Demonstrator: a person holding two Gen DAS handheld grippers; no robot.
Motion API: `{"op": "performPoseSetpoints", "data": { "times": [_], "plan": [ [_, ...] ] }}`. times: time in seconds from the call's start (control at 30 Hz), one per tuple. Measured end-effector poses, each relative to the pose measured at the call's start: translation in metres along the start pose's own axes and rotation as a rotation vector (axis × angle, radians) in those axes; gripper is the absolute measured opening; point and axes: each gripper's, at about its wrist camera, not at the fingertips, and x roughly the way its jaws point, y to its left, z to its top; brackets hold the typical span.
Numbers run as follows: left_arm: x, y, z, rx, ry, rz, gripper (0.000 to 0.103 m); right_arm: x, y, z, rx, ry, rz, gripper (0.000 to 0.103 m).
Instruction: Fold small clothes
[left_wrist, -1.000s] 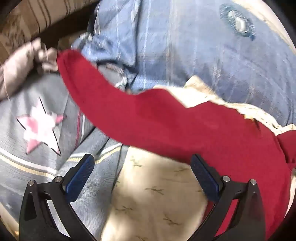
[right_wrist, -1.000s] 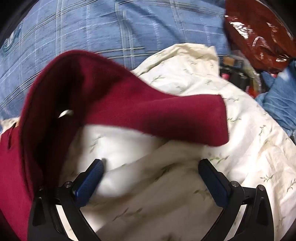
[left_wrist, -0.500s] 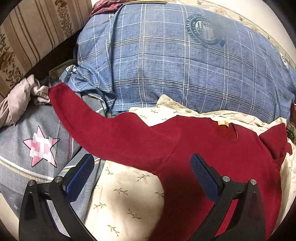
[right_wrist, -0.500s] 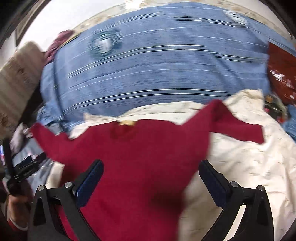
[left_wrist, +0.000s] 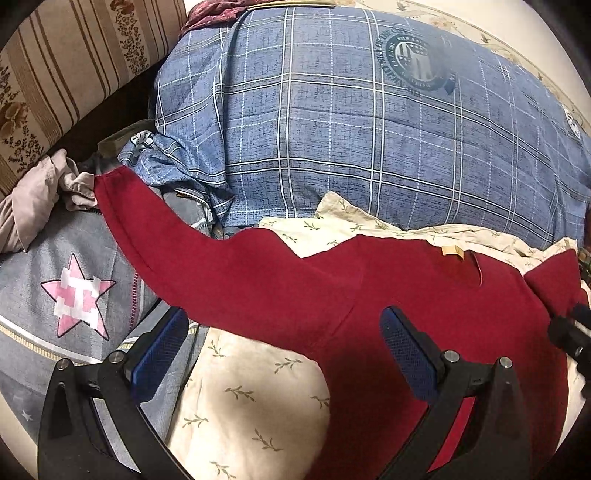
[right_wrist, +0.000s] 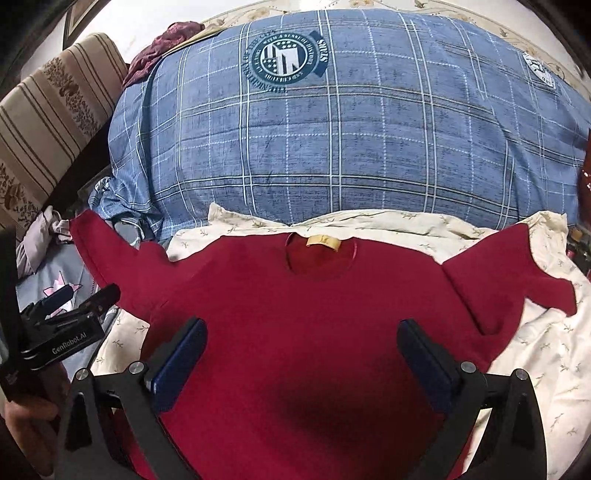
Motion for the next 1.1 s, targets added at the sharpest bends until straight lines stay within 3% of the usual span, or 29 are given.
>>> {"op": "performPoseSetpoints", "data": {
  "times": [0.23,0.4,0.53,0.8,0.9,1.1],
  "plan": [
    [0.014,-0.001,-0.006,-0.027,-0.011,-0.015,0.103,0.021,-0.001,-0.008,0.063,-0.006,-0.005,0.103],
    [0.029,-0.003,-0.005,-0.004,0.015,-0.024,0.103,0.042,-0.004,-0.012,0.099,0.041,0.000,0.103],
    [0.034,-0.006,-0.006,0.027,0.022,-0.015,0.103,0.054,-0.001,-0.012,0.085,0.063,0.000,0.103],
    [0.040,0.017,0.002,-0.037,0.034,-0.013,0.103,0.062,0.018,-0.010,0.012,0.051,-0.002,0.102],
    [0.043,0.022,0.003,-0.040,0.024,0.035,0.103,0.070,0.021,-0.010,0.018,0.081,0.013,0.102],
    [0.052,0.036,0.002,-0.084,0.045,0.042,0.103,0.073,0.030,-0.016,0.011,0.097,0.034,0.101]
  ]
}}
